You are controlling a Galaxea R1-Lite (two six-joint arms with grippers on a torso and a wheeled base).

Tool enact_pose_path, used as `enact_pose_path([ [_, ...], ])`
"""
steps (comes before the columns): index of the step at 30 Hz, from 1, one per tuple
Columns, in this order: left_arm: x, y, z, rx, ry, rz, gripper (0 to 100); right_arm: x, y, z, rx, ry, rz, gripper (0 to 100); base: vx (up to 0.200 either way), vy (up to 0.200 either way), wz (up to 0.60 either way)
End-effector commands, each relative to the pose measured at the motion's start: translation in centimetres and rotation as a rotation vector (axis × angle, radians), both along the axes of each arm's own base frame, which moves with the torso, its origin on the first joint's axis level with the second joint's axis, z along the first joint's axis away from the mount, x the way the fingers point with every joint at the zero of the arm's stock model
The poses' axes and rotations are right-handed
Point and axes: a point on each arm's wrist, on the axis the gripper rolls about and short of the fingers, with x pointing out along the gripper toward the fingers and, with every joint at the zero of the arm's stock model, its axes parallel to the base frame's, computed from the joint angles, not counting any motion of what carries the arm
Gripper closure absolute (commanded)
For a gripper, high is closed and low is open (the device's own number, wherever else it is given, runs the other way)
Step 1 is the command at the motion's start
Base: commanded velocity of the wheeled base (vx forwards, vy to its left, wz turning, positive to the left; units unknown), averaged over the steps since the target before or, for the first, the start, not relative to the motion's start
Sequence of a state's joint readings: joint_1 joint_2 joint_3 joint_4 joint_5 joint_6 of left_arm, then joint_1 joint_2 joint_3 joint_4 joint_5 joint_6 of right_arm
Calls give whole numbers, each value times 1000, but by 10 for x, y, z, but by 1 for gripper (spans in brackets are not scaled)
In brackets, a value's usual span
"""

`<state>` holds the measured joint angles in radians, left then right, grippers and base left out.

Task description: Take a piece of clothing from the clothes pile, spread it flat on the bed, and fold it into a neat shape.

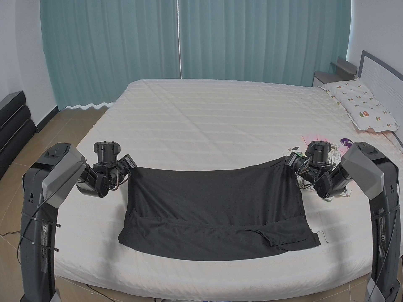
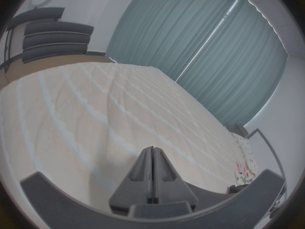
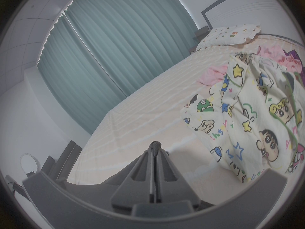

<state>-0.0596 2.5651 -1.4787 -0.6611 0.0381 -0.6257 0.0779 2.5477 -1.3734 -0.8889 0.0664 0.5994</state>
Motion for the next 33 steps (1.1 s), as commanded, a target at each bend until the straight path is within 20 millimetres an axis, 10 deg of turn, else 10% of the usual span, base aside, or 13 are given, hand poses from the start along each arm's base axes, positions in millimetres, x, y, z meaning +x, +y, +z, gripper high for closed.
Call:
enact_pose_path([
  [1,-3,2,-3,16,15,-2,100,-5,-3,7,4,-6,-7,100,0,0,0],
  [33,-40,2,12,27,77,-54,100,-67,-23,3,10,132,20,100,0,0,0],
])
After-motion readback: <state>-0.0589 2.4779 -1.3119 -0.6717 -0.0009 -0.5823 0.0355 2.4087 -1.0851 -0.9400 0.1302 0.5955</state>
